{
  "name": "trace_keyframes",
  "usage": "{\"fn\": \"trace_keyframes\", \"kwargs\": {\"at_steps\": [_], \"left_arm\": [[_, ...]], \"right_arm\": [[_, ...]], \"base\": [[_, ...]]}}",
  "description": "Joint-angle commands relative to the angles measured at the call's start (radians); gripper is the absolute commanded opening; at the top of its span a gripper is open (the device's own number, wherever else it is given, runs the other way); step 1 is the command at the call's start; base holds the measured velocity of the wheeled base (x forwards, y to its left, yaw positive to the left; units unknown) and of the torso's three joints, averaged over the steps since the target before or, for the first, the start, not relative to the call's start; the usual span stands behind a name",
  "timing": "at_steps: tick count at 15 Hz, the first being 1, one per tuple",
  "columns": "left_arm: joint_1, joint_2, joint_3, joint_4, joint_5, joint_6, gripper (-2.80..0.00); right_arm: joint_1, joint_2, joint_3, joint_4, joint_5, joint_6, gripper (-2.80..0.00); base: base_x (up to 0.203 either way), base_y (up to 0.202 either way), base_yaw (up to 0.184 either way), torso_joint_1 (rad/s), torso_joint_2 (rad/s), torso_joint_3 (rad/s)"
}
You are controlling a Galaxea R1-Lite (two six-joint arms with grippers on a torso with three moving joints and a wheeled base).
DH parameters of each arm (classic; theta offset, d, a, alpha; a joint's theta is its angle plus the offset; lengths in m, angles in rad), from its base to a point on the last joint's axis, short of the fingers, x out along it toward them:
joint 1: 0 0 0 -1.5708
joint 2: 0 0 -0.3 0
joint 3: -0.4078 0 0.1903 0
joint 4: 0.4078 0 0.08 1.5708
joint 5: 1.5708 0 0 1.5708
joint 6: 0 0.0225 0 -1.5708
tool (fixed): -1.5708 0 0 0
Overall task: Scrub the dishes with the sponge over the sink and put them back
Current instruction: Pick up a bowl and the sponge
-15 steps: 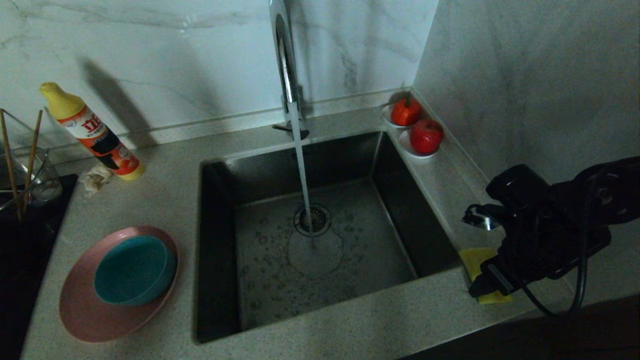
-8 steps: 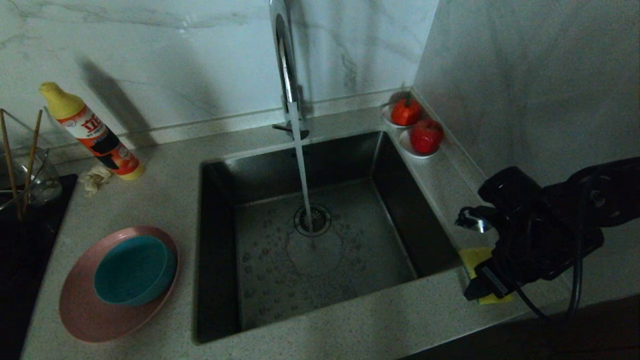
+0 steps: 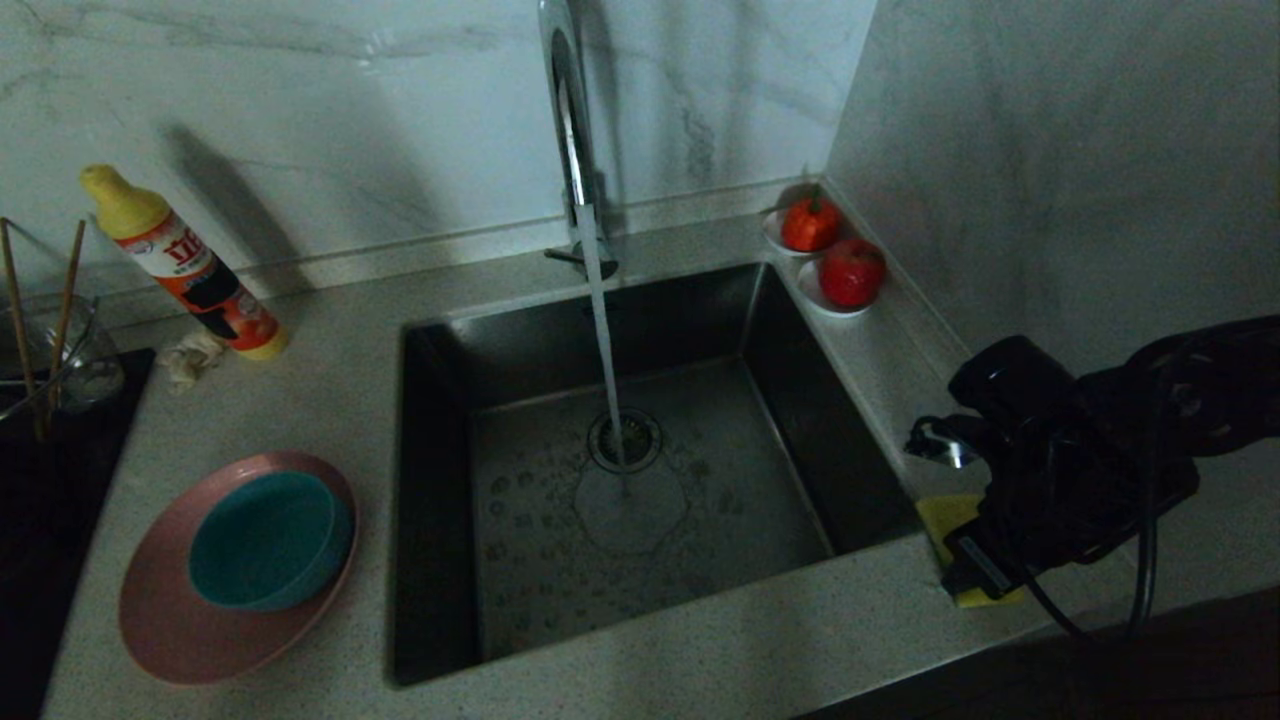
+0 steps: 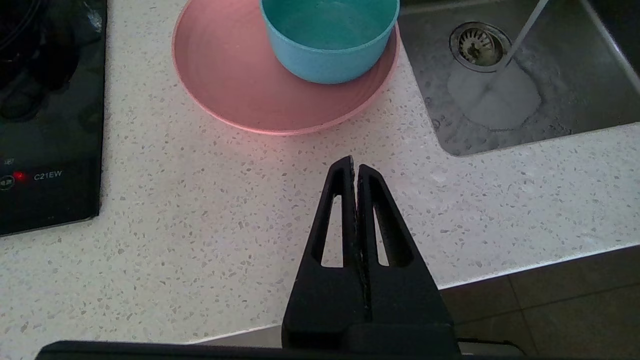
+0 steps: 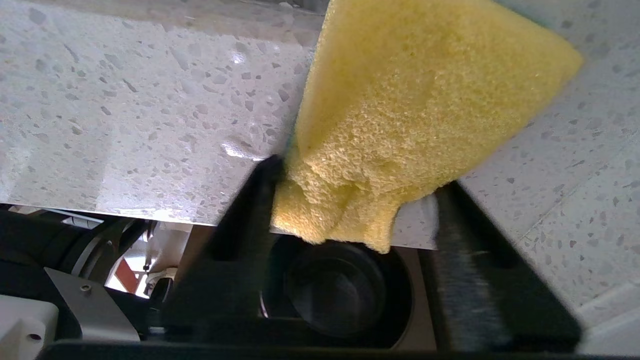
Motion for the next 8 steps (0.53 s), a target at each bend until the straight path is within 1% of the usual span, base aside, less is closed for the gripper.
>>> {"fn": "trace_keyframes", "kwargs": {"at_steps": [1, 8], "left_arm": [[0.0, 0.0, 0.0, 0.0, 0.001, -0.001, -2.8], [0.0, 0.0, 0.0, 0.0, 0.001, -0.001, -2.8]], "right_arm": [[0.0, 0.013, 0.0, 0.0, -0.002, 0.003, -2.8], [0.0, -0.021, -0.02, 0.019, -0.003, 0.001, -2.8]], "base": [[0.0, 0.0, 0.0, 0.0, 0.0, 0.0], [0.0, 0.0, 0.0, 0.0, 0.0, 0.0]]}}
